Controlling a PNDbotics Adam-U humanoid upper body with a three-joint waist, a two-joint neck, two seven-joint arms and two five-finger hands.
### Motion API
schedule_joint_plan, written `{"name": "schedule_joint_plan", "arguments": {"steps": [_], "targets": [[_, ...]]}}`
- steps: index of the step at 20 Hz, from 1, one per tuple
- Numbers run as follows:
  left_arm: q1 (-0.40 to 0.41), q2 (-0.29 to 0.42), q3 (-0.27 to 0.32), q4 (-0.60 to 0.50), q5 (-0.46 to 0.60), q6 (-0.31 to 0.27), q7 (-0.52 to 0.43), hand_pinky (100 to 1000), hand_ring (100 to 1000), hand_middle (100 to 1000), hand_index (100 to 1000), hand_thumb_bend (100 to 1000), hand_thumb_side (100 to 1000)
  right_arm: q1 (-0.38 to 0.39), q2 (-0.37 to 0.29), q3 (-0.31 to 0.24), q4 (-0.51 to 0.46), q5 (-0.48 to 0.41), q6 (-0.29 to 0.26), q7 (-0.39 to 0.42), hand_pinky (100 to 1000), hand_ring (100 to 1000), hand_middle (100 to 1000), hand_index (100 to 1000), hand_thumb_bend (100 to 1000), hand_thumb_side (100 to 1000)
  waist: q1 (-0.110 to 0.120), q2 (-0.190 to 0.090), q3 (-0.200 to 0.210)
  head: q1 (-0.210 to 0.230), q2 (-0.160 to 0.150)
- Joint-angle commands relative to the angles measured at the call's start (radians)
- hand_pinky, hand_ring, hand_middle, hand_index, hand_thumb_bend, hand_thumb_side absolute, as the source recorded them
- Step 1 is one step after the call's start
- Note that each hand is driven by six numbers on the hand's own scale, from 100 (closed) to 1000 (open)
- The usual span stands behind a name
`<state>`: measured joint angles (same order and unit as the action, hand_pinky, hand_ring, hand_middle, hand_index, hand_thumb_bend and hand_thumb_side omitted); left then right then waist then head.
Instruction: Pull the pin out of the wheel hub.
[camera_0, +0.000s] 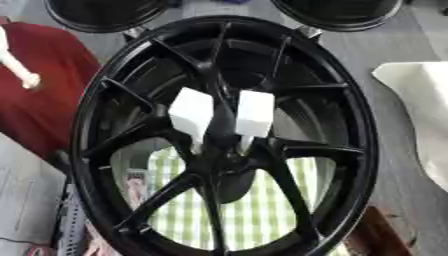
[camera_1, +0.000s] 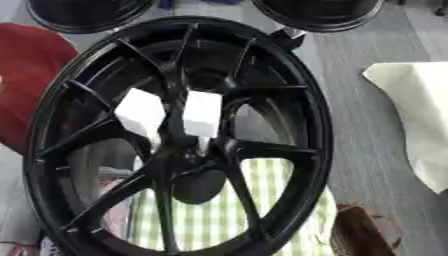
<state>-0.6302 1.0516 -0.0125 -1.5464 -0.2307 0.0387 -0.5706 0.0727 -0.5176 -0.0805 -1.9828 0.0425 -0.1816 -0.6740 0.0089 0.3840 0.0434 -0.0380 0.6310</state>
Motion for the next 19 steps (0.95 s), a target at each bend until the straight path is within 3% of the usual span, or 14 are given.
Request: {"name": "schedule_joint_plan", "arguments": {"steps": [1,3,4,6,12,17,18,19], "targets": [[-0.021,0.049,0.026,-0.002,-0.007,-0.015,-0.018,917,913,851,928,482,605,0.004,-0.016,-0.013,-0.017,0.006,-0.005,-0.002,689,712,641,700,100,709,-0.001,-0.030,0.002,0.001,-0.008],[-0.035,0.042,0.028,-0.012,0.012,-0.021,-0.008,904,886,812,889,319,532,0.005,-0.016,-0.013,-0.017,0.006,-0.006,-0.002,689,713,641,700,100,709,-0.002,-0.031,0.003,0.002,-0.007],[-0.045,0.038,0.030,-0.023,0.030,-0.019,0.012,888,853,776,859,185,497,0.006,-0.017,-0.013,-0.017,0.006,-0.006,-0.002,689,713,641,700,100,708,-0.002,-0.032,0.003,0.002,-0.006],[-0.064,0.029,0.028,-0.051,0.086,-0.014,0.071,874,807,730,826,100,501,0.007,-0.019,-0.014,-0.017,0.006,-0.007,-0.001,689,713,641,701,100,707,-0.003,-0.035,0.002,0.003,-0.005],[-0.097,0.027,-0.021,-0.209,0.268,-0.039,0.221,859,763,680,802,100,471,0.008,-0.023,-0.014,-0.017,0.004,-0.010,0.001,689,712,640,700,100,707,-0.002,-0.037,-0.002,0.008,-0.004],[-0.112,0.037,-0.066,-0.346,0.324,-0.036,0.239,849,758,674,798,100,440,0.006,-0.028,-0.012,-0.017,0.003,-0.014,0.005,688,712,640,700,100,706,0.000,-0.037,-0.003,0.011,-0.004],[-0.112,0.041,-0.074,-0.370,0.321,-0.033,0.237,848,758,674,798,146,424,0.006,-0.028,-0.012,-0.017,0.003,-0.015,0.006,688,712,640,700,100,707,0.000,-0.037,-0.004,0.011,-0.004],[-0.110,0.043,-0.080,-0.392,0.317,-0.029,0.236,848,758,674,798,100,440,0.005,-0.029,-0.011,-0.017,0.003,-0.015,0.007,688,712,640,700,100,706,0.001,-0.037,-0.004,0.011,-0.004]]}}
